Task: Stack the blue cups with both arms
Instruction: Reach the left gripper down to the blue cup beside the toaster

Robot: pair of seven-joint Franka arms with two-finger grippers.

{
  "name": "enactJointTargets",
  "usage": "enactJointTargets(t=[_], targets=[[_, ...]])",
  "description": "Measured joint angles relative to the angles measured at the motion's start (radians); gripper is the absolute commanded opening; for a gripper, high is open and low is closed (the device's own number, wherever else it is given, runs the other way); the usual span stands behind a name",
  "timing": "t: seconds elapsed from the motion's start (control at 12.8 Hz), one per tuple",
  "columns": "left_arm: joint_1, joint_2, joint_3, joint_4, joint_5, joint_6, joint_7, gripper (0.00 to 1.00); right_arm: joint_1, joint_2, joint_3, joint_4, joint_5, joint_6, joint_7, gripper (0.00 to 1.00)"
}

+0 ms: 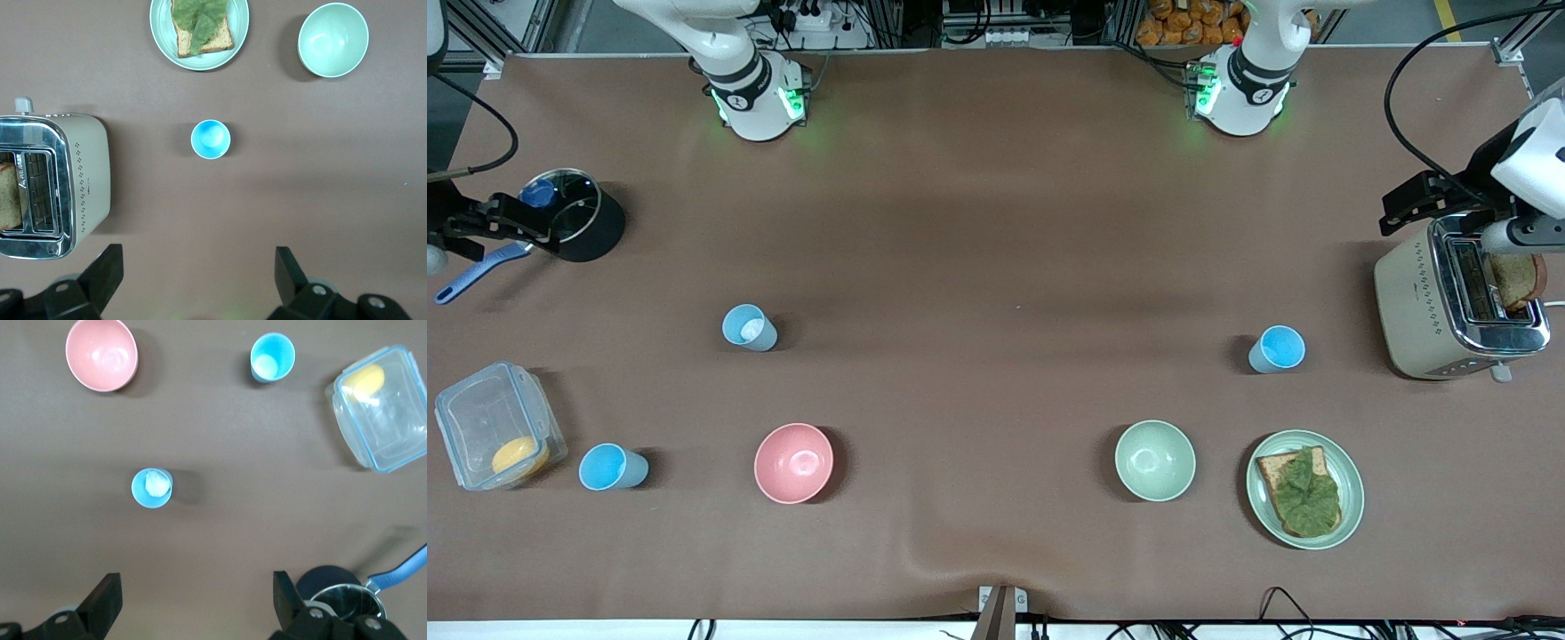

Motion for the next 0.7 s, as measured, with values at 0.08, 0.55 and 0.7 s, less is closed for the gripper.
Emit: enactJointTargets(t=[0.08, 0.55, 0.7], targets=[[-0.001, 0.004, 0.0, -0.001, 0.0, 0.0, 0.0, 1.0, 0.0, 0.0, 0.0, 0.0, 0.0, -0.006, 0.002, 1.0], [-0.005, 0.093, -0.002, -0.002, 0.0, 0.018, 0.0, 1.0, 0.0, 0.0, 0.0, 0.0, 0.0, -0.013, 0.006, 1.0], [-0.006, 0.136, -0.002, -0.013, 0.002, 0.057, 0.0, 1.0, 0.0, 0.0, 0.0, 0.0, 0.0, -0.013, 0.006, 1.0]])
